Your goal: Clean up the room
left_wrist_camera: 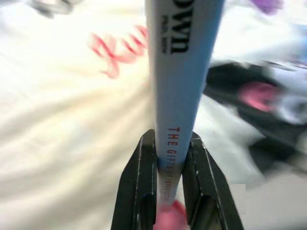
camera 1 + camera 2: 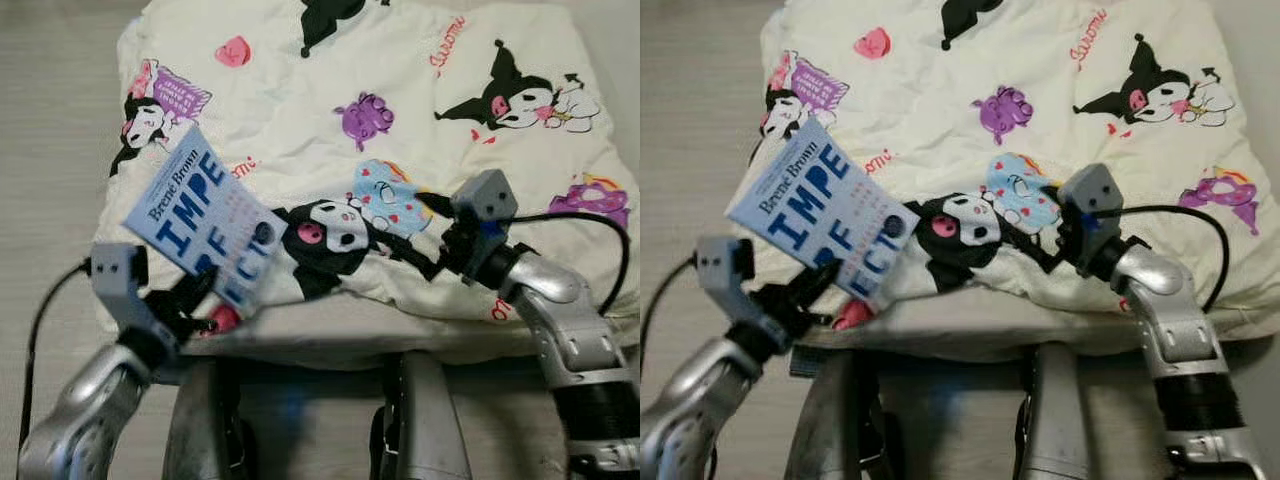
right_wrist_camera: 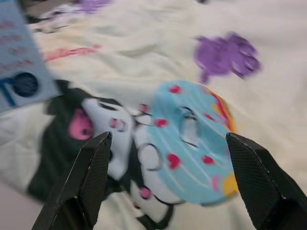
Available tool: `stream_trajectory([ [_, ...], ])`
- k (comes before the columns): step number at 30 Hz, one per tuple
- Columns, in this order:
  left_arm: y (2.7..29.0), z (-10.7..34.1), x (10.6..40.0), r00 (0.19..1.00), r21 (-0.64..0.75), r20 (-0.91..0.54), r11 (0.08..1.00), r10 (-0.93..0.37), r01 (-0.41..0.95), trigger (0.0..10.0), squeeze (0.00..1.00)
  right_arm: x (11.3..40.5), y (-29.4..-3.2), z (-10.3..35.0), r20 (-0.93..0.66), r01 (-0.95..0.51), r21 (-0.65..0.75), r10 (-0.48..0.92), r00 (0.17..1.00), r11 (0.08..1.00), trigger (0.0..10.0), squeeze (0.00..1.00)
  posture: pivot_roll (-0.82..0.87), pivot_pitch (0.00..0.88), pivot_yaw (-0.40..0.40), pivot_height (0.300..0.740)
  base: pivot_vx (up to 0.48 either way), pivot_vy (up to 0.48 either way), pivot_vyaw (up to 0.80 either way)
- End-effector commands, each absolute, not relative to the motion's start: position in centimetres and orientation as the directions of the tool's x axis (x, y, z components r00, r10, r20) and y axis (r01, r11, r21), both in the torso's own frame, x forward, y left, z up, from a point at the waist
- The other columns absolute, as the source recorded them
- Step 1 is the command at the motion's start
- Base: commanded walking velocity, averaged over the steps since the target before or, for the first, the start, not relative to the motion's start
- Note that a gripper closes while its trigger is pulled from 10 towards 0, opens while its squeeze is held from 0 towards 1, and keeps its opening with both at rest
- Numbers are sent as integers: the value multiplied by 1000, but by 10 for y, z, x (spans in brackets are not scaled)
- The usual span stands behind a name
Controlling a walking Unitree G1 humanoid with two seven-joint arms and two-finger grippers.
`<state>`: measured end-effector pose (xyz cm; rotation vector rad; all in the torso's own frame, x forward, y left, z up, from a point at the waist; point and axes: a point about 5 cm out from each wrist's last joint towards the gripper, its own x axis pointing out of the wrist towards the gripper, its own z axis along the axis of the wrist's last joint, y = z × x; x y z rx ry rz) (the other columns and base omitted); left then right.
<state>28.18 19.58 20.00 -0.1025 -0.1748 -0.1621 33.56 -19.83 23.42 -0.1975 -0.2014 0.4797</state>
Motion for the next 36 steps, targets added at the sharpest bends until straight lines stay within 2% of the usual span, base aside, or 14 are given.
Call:
stream_trajectory([
  [1,199,197,280,975,-56,185,989,-123,136,0,0,334,-202,223,115,-425,-196,451,885,884,10000,0,-12,421,10,566,0,0,0],
  [12,176,192,295,969,11,192,987,-158,159,0,0,329,-179,188,78,-395,-90,402,912,914,10000,0,-14,384,17,566,0,0,0],
  [13,165,197,293,943,-18,223,966,-248,258,0,0,328,-170,188,85,-436,-82,442,893,896,10000,0,-9,384,18,566,0,0,0],
  [14,149,205,285,876,-72,246,893,-415,444,0,0,325,-158,186,70,-510,-80,515,854,856,10000,0,-2,383,18,566,0,0,0],
  [16,129,216,270,730,-131,287,730,-620,671,0,0,321,-146,183,45,-588,-85,593,804,804,10000,0,0,383,17,566,0,0,0],
  [19,126,220,261,662,-131,287,657,-692,743,0,0,320,-145,182,39,-585,-98,590,806,805,10000,0,-1,379,16,566,0,0,0],
  [23,136,221,260,682,-95,280,687,-676,720,0,0,322,-150,187,73,-533,-51,535,842,845,10000,0,-1,367,12,566,0,0,0],
  [27,160,223,274,828,-8,253,855,-500,519,0,0,322,-153,191,125,-479,-8,476,870,878,10000,0,7,342,6,566,0,0,0],
  [28,160,223,274,828,-8,253,855,-500,519,0,0,322,-153,191,125,-479,-8,476,870,878,10000,0,7,342,6,566,0,0,0],
  [32,179,208,288,932,70,162,946,-324,317,0,0,327,-159,188,118,-410,50,402,908,911,10000,0,12,325,3,566,0,0,0],
  [33,187,204,291,962,62,154,973,-228,220,2157,0,328,-161,186,108,-374,44,368,924,926,10000,0,9,317,4,566,0,0,0],
  [34,191,199,292,978,44,131,986,-164,159,2157,0,328,-162,183,98,-345,32,340,935,938,10000,0,5,309,5,566,0,0,0],
  [35,192,192,293,985,16,97,990,-143,142,10000,0,328,-163,180,85,-322,19,320,944,946,10000,0,4,306,8,566,0,0,0],
  [36,192,192,293,985,16,97,990,-143,142,10000,0,328,-163,180,85,-322,19,320,944,946,10000,0,4,306,8,566,0,0,0],
])
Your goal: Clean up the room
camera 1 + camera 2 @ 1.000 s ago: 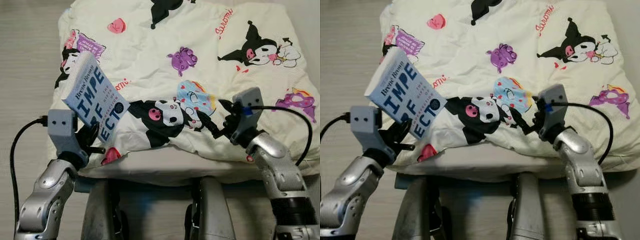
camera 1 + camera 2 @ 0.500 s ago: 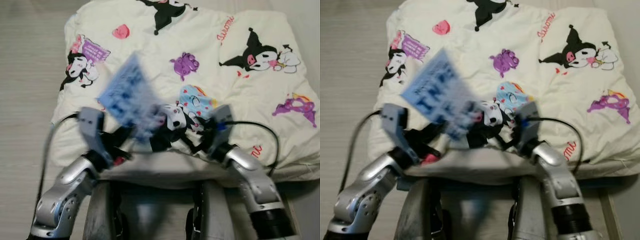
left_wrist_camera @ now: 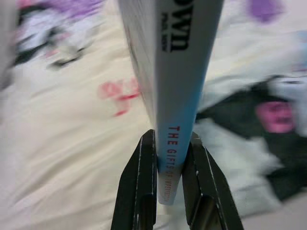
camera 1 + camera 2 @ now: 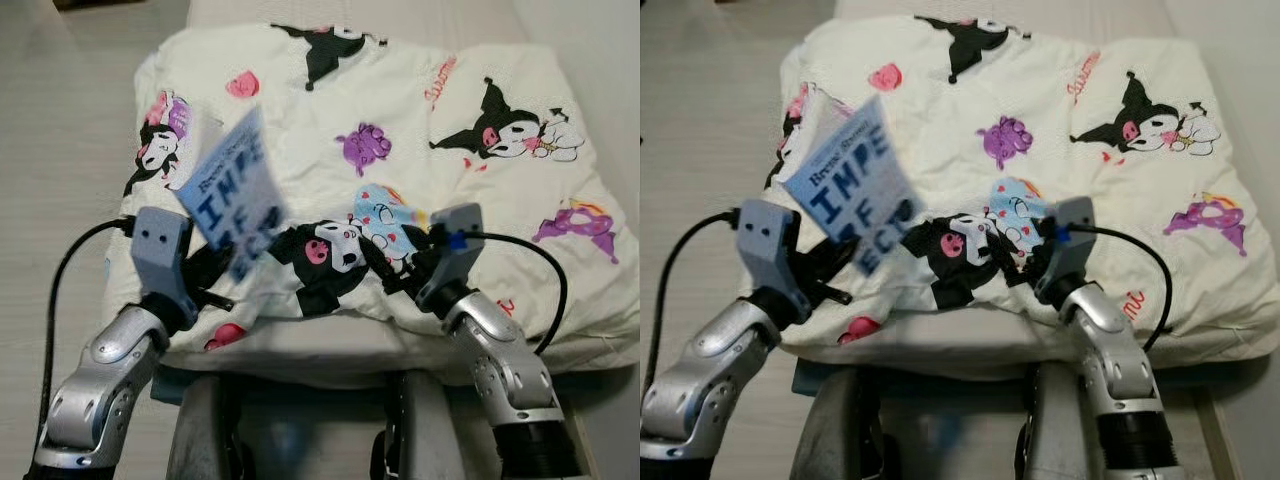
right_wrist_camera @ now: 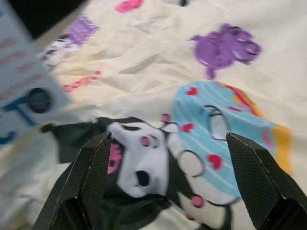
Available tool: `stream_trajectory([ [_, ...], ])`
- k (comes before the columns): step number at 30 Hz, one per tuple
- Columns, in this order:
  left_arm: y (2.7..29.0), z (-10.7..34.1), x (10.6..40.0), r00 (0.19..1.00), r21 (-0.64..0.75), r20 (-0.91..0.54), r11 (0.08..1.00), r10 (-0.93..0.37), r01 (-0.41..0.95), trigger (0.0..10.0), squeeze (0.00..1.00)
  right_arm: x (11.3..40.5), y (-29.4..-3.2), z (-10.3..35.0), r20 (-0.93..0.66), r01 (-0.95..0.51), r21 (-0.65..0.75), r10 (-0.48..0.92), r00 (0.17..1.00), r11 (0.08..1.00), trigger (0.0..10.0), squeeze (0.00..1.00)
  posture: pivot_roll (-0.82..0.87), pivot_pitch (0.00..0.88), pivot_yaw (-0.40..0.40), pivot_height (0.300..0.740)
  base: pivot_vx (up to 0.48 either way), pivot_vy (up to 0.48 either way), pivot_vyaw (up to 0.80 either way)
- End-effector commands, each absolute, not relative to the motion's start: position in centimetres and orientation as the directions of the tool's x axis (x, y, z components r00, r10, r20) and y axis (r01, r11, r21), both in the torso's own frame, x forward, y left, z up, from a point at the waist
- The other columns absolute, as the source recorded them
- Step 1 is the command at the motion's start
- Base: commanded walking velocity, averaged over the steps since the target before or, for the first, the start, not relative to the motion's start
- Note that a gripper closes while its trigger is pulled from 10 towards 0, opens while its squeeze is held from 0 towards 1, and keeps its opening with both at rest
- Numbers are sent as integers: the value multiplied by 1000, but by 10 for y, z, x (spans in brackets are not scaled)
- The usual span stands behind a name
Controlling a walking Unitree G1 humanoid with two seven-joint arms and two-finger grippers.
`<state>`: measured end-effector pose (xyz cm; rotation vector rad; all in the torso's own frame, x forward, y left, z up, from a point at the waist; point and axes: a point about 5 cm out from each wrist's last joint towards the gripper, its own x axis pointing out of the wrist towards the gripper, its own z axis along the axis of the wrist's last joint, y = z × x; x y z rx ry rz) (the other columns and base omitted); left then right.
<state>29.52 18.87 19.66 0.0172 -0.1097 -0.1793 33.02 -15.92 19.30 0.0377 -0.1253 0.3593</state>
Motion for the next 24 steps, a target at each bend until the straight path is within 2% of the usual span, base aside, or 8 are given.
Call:
stream_trajectory([
  [1,191,187,294,988,21,71,991,-137,136,10000,0,327,-164,177,78,-300,13,298,951,954,10000,0,1,286,12,566,0,0,0],
  [5,180,176,293,986,66,47,985,-162,159,10000,0,325,-171,168,72,-214,98,208,976,972,10000,0,-2,258,17,566,0,0,0],
  [10,179,157,295,996,96,6,991,-90,89,10000,0,322,-175,159,62,-143,146,135,989,979,10000,0,-13,221,25,580,0,0,0],
  [24,172,143,296,998,158,28,986,-61,56,10000,0,321,-165,154,54,-138,137,131,990,981,10000,0,-32,186,19,640,0,0,0],
])
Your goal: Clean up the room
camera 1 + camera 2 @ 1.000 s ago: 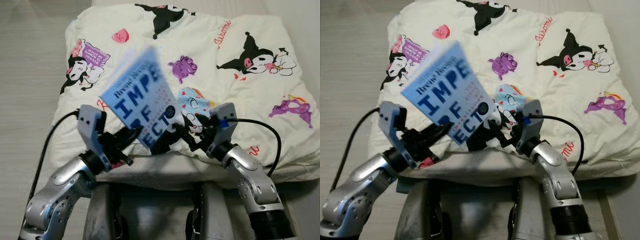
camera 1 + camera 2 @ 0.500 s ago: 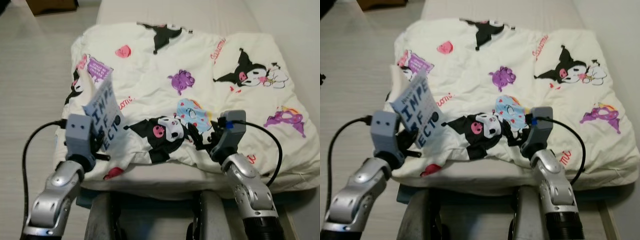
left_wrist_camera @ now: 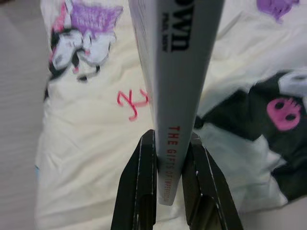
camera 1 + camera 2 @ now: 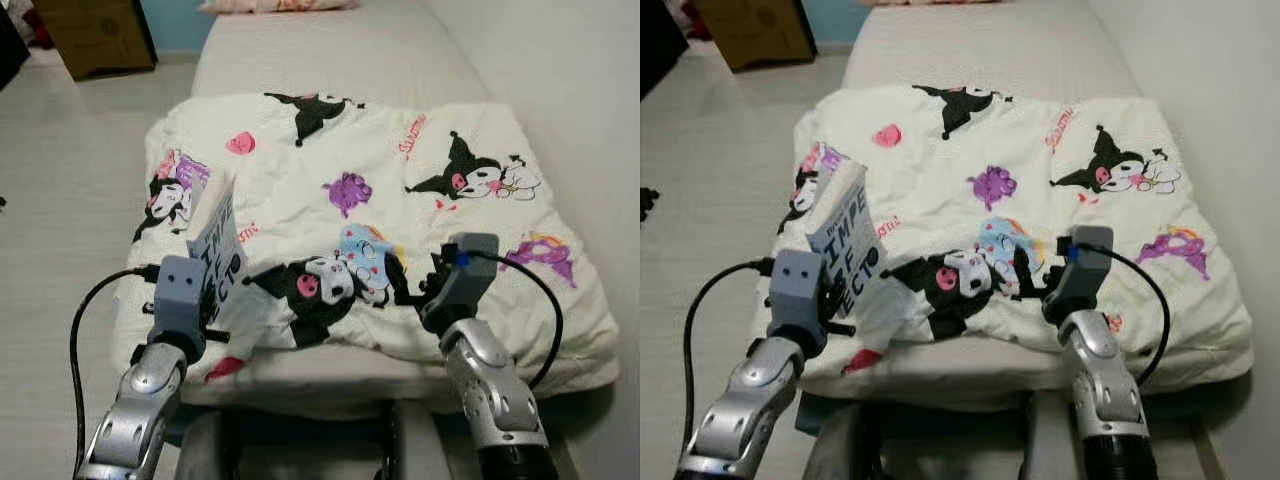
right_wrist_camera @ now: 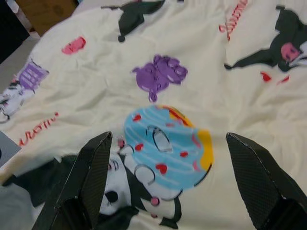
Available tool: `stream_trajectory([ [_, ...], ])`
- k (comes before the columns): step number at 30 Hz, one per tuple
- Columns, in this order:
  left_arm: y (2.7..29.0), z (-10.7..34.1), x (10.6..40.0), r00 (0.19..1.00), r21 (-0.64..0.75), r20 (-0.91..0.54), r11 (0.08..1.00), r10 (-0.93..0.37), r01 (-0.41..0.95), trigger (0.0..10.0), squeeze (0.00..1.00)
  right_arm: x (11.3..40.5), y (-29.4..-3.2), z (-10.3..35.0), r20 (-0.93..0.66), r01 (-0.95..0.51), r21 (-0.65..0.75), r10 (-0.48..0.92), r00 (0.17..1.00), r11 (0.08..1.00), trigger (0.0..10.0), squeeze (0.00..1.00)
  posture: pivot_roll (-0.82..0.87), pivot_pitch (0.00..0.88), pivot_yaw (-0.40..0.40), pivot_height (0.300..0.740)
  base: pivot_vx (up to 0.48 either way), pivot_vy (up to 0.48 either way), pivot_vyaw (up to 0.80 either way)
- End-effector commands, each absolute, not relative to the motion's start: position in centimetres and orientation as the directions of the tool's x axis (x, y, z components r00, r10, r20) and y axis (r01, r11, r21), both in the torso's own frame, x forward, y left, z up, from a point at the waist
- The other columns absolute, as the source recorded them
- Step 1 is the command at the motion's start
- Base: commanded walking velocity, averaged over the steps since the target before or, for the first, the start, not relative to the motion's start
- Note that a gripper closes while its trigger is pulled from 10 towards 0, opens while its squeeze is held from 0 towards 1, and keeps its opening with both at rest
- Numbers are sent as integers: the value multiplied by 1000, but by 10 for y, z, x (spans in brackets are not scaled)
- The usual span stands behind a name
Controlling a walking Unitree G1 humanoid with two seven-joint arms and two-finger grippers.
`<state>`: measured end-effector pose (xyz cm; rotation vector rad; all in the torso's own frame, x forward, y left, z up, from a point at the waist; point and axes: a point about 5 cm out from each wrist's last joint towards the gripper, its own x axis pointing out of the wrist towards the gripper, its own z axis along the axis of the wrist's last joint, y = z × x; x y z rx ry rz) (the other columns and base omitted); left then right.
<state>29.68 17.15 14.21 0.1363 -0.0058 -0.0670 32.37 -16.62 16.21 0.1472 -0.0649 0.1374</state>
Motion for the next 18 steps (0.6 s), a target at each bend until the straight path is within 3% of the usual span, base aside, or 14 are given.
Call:
stream_trajectory([
  [1,172,143,296,998,159,31,986,-62,56,10000,0,320,-164,154,52,-141,138,135,989,980,10000,0,-32,186,18,645,0,0,0],
  [10,175,133,293,998,163,17,985,-52,49,10000,0,317,-161,146,30,-153,133,150,988,979,10000,0,-32,172,27,690,0,0,0],
  [18,171,127,289,999,166,6,985,-43,42,10000,0,312,-159,136,8,-144,115,144,989,983,10000,0,-31,161,37,694,0,0,0],
])
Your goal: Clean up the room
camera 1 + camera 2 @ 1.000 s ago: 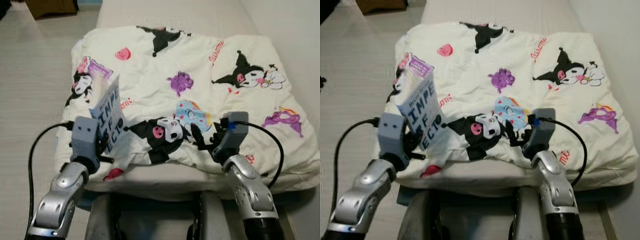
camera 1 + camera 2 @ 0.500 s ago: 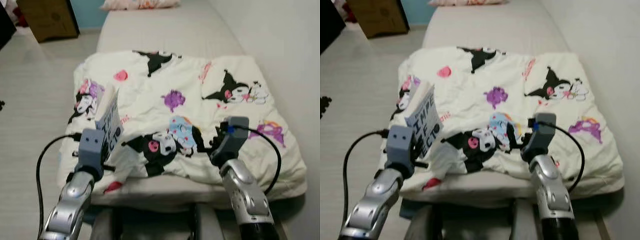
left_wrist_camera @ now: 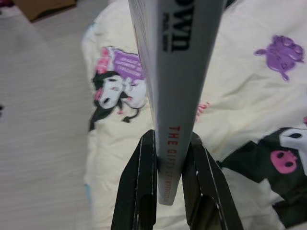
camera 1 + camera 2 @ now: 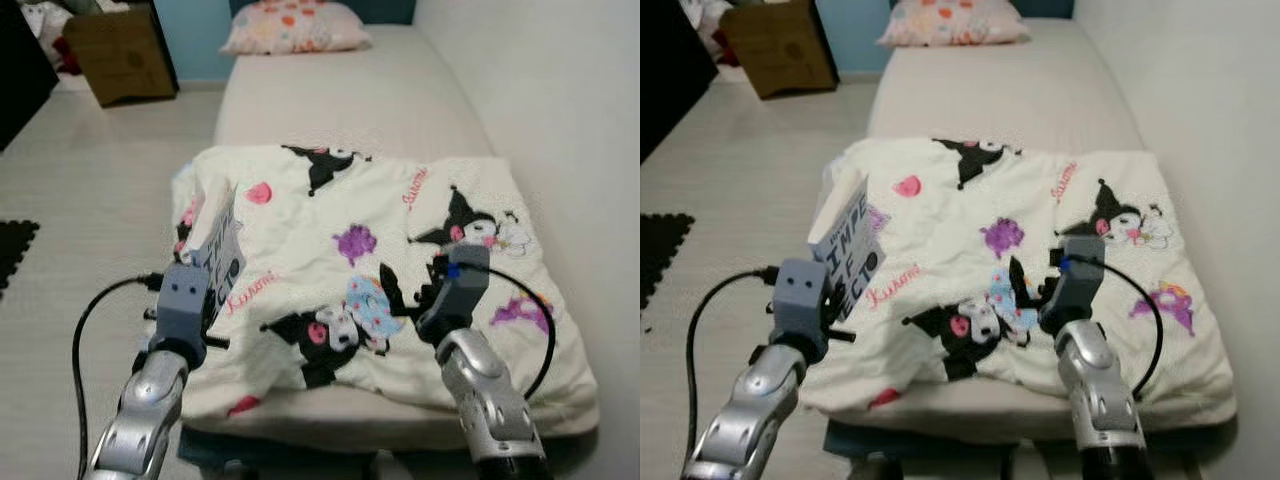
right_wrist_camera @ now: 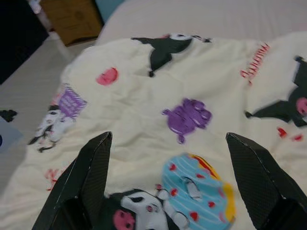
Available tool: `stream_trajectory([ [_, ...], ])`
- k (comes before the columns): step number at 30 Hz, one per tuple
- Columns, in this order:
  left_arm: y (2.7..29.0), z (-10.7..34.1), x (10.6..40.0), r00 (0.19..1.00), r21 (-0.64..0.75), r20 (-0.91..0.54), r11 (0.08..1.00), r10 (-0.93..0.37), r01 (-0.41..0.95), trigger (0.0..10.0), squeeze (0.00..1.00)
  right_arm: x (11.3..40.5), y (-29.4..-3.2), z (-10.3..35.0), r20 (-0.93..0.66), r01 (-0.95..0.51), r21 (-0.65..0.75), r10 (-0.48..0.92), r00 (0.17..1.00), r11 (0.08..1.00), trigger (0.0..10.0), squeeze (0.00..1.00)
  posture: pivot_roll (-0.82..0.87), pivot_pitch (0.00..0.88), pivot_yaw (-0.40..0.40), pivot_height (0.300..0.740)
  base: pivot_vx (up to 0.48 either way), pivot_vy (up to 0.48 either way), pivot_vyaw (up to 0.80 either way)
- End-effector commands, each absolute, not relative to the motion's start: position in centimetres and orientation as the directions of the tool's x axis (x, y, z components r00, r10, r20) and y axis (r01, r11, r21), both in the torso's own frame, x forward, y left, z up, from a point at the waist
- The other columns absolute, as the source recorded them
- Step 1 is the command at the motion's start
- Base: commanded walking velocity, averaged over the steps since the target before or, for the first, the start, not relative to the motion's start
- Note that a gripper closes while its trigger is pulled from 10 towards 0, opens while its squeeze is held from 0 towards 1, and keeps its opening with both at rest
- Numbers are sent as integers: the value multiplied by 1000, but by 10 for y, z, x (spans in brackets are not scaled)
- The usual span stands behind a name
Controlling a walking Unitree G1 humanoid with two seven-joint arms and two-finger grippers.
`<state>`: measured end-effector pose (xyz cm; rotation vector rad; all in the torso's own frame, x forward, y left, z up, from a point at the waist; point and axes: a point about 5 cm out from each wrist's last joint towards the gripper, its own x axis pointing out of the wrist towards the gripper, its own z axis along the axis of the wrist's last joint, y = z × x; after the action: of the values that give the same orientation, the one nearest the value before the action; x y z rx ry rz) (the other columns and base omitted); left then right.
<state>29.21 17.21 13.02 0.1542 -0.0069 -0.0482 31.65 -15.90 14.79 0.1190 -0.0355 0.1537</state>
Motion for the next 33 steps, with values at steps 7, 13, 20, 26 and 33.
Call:
stream_trajectory([
  [7,170,114,286,999,171,-27,985,-27,31,10000,0,306,-162,125,-16,-114,174,118,993,978,10000,0,-30,149,43,699,0,0,0],
  [13,169,116,288,999,176,-11,984,-31,32,10000,0,305,-164,122,-15,-106,171,111,994,980,10000,0,-34,133,48,719,0,0,0],
  [20,167,112,291,999,179,-17,983,-30,33,10000,0,305,-161,120,-11,-112,169,116,993,979,10000,0,-36,108,44,740,0,0,0],
  [26,170,92,289,997,120,-79,993,11,-1,10000,0,305,-154,101,-88,-128,167,144,986,978,10000,0,-29,93,32,740,0,0,0],
  [33,169,58,279,980,89,-199,996,0,19,10000,0,300,-145,73,-191,-146,129,169,967,981,10000,0,-27,85,27,740,0,0,0],
])
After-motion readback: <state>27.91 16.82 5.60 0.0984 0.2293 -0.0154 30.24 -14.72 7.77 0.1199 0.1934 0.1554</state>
